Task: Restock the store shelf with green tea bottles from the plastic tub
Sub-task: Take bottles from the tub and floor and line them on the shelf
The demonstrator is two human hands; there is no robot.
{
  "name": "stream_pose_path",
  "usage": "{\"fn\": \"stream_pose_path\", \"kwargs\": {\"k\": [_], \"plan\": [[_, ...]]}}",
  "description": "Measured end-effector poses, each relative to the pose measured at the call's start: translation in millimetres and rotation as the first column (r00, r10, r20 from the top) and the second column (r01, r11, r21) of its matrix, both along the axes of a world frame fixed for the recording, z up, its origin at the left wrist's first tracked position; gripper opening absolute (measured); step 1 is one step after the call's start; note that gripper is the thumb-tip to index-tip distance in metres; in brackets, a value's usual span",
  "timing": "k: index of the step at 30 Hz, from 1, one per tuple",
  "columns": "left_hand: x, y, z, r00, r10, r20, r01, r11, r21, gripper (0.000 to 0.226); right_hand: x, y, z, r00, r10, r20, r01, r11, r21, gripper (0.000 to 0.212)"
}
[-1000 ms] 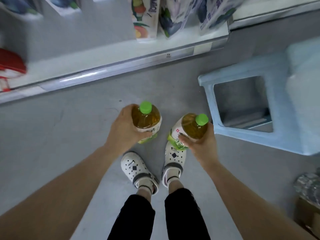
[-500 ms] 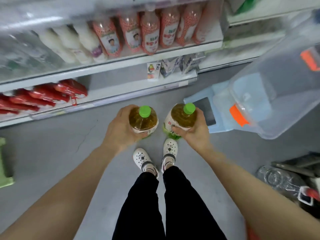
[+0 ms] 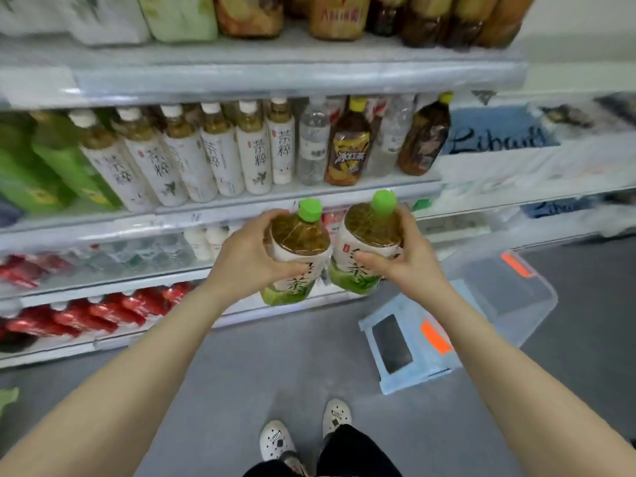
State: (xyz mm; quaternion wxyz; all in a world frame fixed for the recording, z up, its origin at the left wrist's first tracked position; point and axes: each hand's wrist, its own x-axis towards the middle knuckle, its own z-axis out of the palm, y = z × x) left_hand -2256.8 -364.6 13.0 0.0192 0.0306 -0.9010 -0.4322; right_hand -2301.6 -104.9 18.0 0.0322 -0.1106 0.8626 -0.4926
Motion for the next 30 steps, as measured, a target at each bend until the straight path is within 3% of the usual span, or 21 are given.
{"fn": "stream_pose_path", "kwargs": {"k": [7, 12, 16, 24, 30], "plan": [[-28, -9, 104, 0.982, -0.043, -0.182, 0.048, 0.998, 0.026, 0.091, -20, 8, 103, 0.991, 0.004, -0.132, -0.004, 1.000, 0.000, 0.091], [-43, -4, 170, 0.958, -0.051, -0.283, 0.089, 0.988, 0.124, 0.085, -27, 20, 176, 0.967, -0.041, -0.250, 0.037, 0.999, -0.019, 0.082], [-57, 6, 219, 0.926, -0.049, -0.373, 0.112, 0.983, 0.148, 0.095, -41, 34, 234, 0.942, -0.056, -0.330, 0.044, 0.998, -0.042, 0.090], [-91, 30, 319, 0.868, 0.021, -0.497, 0.134, 0.952, 0.274, 0.077, -83, 63, 368, 0.886, -0.030, -0.463, -0.047, 0.987, -0.155, 0.065], [-120, 51, 388, 0.809, 0.070, -0.584, 0.123, 0.951, 0.284, 0.069, -147, 80, 442, 0.814, -0.060, -0.577, -0.033, 0.988, -0.149, 0.071]]}}
